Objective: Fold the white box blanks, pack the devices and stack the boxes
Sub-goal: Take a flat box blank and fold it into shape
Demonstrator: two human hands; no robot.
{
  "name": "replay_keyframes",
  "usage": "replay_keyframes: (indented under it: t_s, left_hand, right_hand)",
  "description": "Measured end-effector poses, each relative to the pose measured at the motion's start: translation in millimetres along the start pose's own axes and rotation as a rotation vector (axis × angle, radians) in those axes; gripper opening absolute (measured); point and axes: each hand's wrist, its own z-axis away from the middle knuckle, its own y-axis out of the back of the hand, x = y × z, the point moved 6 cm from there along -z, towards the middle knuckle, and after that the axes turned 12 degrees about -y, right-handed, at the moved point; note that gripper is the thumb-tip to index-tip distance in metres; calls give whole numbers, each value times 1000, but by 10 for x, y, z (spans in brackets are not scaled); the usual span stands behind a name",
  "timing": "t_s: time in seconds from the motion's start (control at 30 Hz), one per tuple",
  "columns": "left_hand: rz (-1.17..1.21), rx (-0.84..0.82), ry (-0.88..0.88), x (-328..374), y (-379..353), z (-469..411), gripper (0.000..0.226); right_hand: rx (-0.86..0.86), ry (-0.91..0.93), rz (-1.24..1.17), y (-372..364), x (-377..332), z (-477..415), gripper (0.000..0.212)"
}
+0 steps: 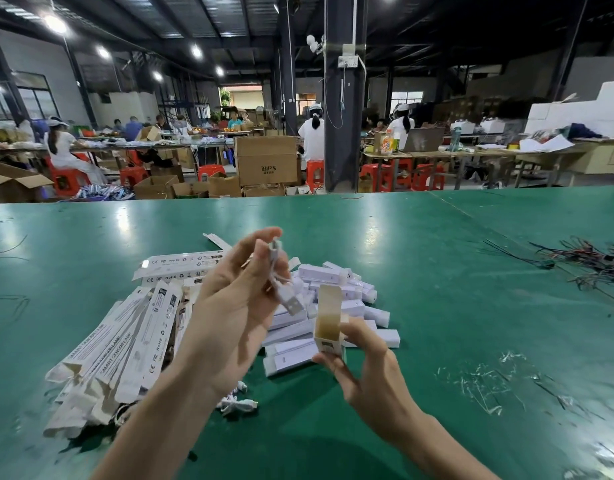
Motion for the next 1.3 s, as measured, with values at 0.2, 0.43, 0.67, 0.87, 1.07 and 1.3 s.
replay_keyframes:
  t_s: [0.2, 0.43, 0.67, 0.87, 1.07, 1.3]
  left_hand:
    - [-455, -147, -156, -76, -343, 114, 38]
    - [-692, -139, -242, -141, -163, 120, 20]
    - [-913, -142, -341, -142, -48, 169, 13]
    - [-1248, -280, -598, -136, -163, 240, 19]
    - [-1176, -217, -622, -129, -137, 251, 9]
    - [-1263, -340, -616, -307, -116, 339, 9]
  right_hand:
    - [-33, -48, 18, -22, -10, -7, 45]
    - [-4, -48, 38, -15, -12, -19, 51]
    - [50, 69, 43, 7, -93, 3, 68]
    - [13, 16, 62, -11, -82, -8, 55]
    - [-27, 22, 84, -21, -71, -17, 62]
    - [-44, -37, 52, -32, 3, -5, 62]
